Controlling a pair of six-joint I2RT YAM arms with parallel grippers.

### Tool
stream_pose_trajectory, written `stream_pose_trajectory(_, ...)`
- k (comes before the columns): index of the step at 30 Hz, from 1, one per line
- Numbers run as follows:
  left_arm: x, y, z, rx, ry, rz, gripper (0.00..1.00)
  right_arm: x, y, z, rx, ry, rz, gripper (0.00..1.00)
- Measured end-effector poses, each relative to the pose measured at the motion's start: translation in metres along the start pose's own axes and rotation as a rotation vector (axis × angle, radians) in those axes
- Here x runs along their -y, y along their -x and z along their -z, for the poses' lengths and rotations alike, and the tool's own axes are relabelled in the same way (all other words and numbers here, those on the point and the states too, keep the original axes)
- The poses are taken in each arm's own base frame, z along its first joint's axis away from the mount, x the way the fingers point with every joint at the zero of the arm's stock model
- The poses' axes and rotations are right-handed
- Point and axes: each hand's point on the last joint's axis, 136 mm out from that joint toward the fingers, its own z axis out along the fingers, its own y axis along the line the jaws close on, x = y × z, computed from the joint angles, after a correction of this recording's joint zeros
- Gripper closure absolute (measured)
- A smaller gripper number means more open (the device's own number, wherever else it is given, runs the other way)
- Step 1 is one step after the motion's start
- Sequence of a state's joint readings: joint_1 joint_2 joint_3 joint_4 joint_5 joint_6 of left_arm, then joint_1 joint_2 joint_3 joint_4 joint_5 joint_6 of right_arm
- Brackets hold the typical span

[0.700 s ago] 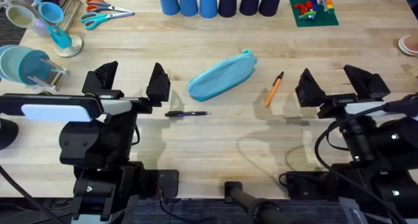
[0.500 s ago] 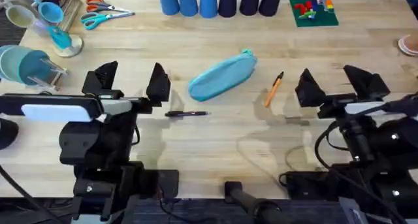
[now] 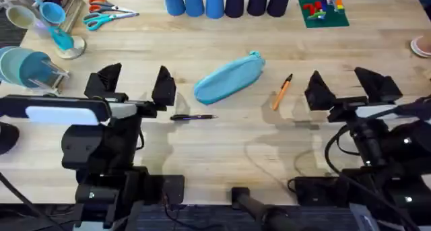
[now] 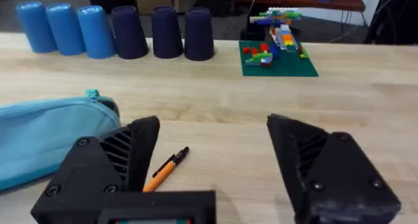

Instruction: Unzip the bag, pick up the pens from the table one at a time and place them inside, then zip the bag closed.

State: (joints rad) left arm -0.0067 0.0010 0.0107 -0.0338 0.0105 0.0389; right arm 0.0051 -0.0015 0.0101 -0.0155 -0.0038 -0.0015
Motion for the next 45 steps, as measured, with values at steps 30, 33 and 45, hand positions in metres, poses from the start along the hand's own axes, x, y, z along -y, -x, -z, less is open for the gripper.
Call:
stream_pose_trajectory(30, 0.033, 0.173, -0.047, -0.244, -0.248, 0.019, 0.007, -0.008, 0.152, -0.067, -0.480, 0.082, 0.046, 0.006)
stream_pose_trajectory(33, 0.041, 0.171, -0.044, -0.270, -0.297, 0.019, 0.008, -0.012, 0.144, -0.081, -0.525, 0.112, 0.040, 0.006)
stream_pose_trajectory(45, 0.103, 0.146, 0.001, -0.310, -0.757, -0.155, 0.007, -0.016, 0.133, -0.089, -0.558, 0.162, 0.110, 0.005)
